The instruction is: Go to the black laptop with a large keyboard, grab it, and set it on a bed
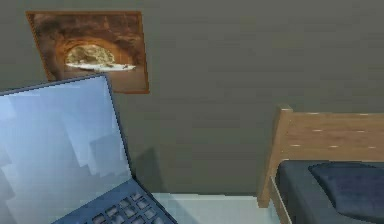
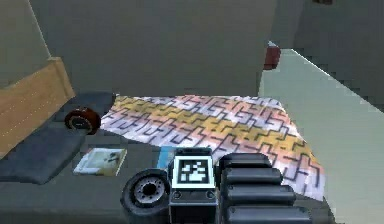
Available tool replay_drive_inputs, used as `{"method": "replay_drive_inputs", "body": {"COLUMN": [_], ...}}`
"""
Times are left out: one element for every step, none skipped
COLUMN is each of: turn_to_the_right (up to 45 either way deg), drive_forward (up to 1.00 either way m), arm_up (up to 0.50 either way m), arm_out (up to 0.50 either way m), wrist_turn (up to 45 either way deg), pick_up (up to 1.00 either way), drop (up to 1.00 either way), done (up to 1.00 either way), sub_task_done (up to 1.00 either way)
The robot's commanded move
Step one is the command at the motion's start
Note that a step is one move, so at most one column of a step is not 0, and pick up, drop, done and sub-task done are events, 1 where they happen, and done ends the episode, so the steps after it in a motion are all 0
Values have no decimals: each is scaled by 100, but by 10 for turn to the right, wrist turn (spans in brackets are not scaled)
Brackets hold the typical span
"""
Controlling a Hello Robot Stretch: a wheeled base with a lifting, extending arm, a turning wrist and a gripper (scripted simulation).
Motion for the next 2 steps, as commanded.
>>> {"method": "replay_drive_inputs", "body": {"turn_to_the_right": [90,0], "drive_forward": [0,20], "arm_up": [0,0], "arm_out": [0,0], "wrist_turn": [0,0], "pick_up": [0,0], "drop": [0,0], "done": [0,0], "sub_task_done": [0,0]}}
